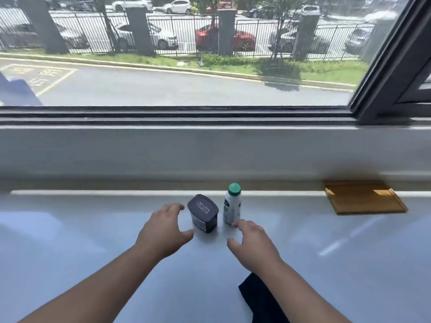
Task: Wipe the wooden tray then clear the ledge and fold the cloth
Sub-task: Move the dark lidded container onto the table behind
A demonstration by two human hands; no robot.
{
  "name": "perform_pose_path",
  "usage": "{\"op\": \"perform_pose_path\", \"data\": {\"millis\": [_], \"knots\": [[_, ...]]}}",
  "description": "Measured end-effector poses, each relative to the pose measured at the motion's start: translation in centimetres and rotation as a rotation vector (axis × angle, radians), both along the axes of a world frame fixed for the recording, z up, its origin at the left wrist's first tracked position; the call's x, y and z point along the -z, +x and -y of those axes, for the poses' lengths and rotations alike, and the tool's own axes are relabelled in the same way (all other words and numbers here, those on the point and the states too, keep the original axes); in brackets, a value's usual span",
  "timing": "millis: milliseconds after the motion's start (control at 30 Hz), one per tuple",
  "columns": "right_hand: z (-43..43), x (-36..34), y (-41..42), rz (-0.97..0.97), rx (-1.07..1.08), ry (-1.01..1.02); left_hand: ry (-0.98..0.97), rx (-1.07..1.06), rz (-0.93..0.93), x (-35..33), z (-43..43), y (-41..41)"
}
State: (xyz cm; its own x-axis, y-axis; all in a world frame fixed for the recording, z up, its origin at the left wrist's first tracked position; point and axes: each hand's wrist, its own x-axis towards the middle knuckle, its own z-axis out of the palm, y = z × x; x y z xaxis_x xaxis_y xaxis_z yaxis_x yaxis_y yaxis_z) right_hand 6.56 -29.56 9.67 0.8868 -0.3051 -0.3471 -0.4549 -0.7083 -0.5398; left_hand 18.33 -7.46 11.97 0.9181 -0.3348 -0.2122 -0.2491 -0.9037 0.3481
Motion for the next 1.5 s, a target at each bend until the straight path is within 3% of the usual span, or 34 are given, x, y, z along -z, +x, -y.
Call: {"op": "perform_pose_path", "data": {"millis": [267,433,600,800,1033,1267,1500], "knots": [[0.1,8.8,6.5,-0.236,0.308,0.718,0.014,-0.019,-0.109,4.7,7.3,6.1],[0.6,11.5,8.5,-0.252,0.346,0.803,0.114,0.043,-0.157,7.9,10.3,8.0],[-1.1,9.9,9.4,-0.229,0.390,0.907,0.066,0.015,-0.145,6.9,8.1,6.6],[-11.5,4.7,9.6,-0.268,0.159,0.975,-0.005,-0.227,-0.056,1.2,-4.5,2.1],[-31.6,-2.9,4.5,-0.349,-0.275,0.953,-0.021,-0.623,0.048,-5.7,-26.4,-10.4],[-54.0,-9.8,-9.8,-0.385,-0.578,0.979,-0.034,-0.949,0.217,-11.5,-46.8,-29.9],[-69.2,-13.2,-22.3,-0.356,-0.804,1.006,0.000,-1.122,0.349,-14.8,-59.2,-45.4]]}}
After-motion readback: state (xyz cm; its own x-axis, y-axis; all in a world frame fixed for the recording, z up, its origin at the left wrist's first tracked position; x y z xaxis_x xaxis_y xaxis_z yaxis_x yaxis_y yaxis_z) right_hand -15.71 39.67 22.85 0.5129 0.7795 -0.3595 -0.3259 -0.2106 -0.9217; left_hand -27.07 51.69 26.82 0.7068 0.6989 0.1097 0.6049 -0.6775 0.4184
